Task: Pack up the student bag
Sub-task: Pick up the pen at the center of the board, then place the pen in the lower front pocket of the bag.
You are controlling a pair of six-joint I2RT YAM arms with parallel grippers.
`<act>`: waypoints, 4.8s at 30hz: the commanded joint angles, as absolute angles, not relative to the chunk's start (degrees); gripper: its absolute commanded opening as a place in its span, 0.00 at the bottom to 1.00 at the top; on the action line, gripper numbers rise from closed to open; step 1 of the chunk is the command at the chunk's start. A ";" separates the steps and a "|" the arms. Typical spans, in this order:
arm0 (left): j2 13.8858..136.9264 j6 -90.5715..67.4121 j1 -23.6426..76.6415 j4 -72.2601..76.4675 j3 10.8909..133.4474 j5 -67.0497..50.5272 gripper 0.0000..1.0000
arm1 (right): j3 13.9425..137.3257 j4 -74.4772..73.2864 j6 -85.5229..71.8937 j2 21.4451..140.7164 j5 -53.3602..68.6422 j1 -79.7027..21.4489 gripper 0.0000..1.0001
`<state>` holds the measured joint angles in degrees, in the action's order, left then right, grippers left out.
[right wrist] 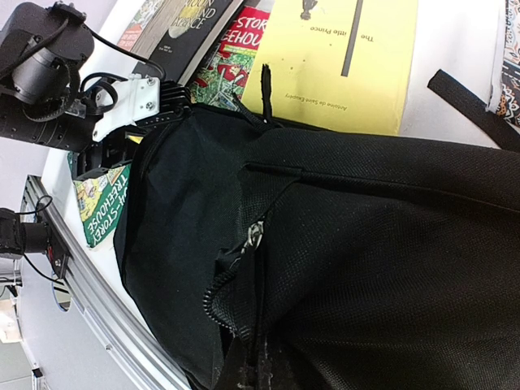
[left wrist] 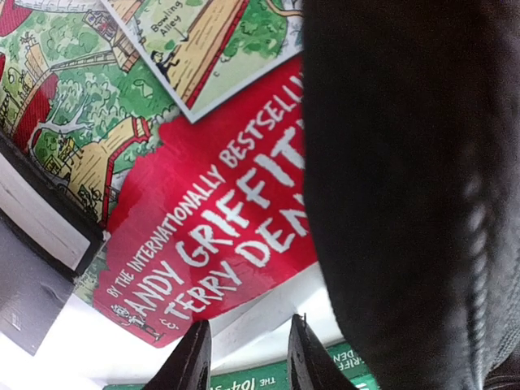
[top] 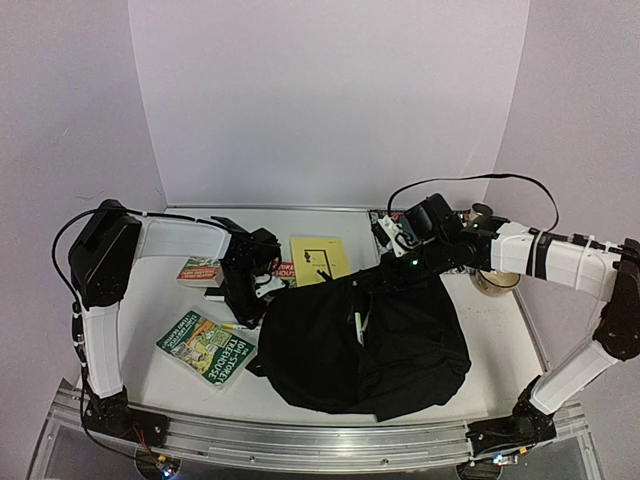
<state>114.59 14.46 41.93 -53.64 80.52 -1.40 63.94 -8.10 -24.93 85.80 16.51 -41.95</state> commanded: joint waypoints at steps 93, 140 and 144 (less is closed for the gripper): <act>92.10 -33.73 57.16 -29.44 74.76 -8.09 0.00 | 67.36 -4.36 -26.70 85.53 16.57 -42.51 0.00; 111.56 -51.99 60.34 -11.15 89.55 -3.97 0.00 | 64.92 -0.54 -29.79 83.66 17.56 -45.45 0.00; 111.22 -54.87 61.36 -5.73 86.37 -3.86 0.00 | 64.80 -0.53 -29.95 83.70 17.44 -45.59 0.00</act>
<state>113.97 -50.70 60.21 -16.70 87.95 -5.41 64.21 -4.78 -29.35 85.82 14.03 -43.97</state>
